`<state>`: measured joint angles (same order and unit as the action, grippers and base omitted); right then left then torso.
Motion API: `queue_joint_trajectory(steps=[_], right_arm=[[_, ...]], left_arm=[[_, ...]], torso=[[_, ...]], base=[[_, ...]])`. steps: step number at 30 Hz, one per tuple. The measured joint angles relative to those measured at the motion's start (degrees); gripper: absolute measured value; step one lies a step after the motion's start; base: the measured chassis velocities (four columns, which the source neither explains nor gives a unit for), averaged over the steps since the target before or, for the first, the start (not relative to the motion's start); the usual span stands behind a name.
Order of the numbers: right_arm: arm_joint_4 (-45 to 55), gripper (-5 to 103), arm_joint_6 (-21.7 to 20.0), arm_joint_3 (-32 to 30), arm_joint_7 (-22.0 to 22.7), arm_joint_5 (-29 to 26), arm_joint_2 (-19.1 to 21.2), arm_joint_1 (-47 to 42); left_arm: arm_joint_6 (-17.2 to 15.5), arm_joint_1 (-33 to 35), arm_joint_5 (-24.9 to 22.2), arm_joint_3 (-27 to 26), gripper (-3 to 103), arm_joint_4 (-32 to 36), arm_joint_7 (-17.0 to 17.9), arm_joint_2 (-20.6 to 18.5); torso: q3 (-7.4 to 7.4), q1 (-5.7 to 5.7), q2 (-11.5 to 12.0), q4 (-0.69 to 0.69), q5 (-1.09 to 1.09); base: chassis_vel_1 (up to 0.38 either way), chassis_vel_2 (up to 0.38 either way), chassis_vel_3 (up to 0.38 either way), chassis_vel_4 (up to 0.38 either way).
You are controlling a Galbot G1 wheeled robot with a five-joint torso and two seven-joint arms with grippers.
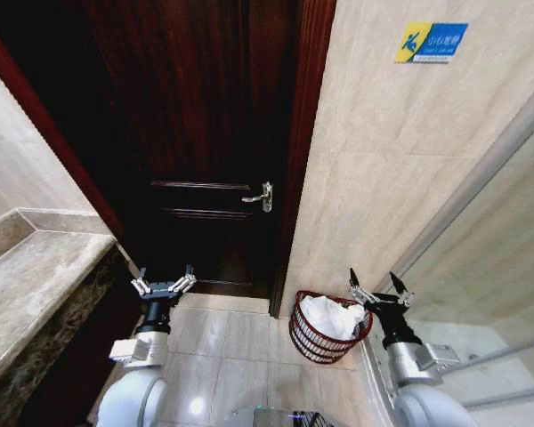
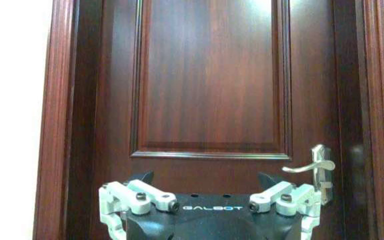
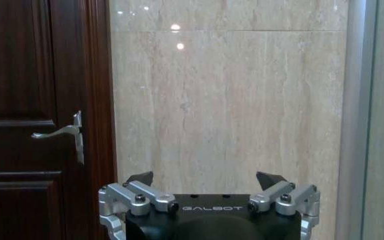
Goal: Discard the used towel into the hamper.
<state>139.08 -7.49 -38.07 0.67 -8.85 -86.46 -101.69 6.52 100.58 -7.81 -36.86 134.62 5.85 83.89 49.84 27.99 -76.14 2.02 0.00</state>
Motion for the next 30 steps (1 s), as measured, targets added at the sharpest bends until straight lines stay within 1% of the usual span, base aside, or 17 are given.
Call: queue_joint_trajectory(steps=[13, 30], right_arm=[[0.0, 100, 0.1, 0.0, 0.1, 0.0, 0.0, 0.0], [-0.1, 100, 0.1, 0.0, 0.1, 0.0, 0.0, 0.0]], left_arm=[[-0.1, 0.0, 0.0, 0.0, 100, 0.0, 0.0, 0.0], [-0.1, 0.0, 0.0, 0.0, 100, 0.0, 0.0, 0.0]], torso=[[-0.15, -0.11, 0.3, 0.0, 0.0], [-0.25, -0.21, 0.5, 0.0, 0.0]], base=[[0.022, -0.022, -0.024, 0.024], [0.153, -0.152, -0.147, 0.157]])
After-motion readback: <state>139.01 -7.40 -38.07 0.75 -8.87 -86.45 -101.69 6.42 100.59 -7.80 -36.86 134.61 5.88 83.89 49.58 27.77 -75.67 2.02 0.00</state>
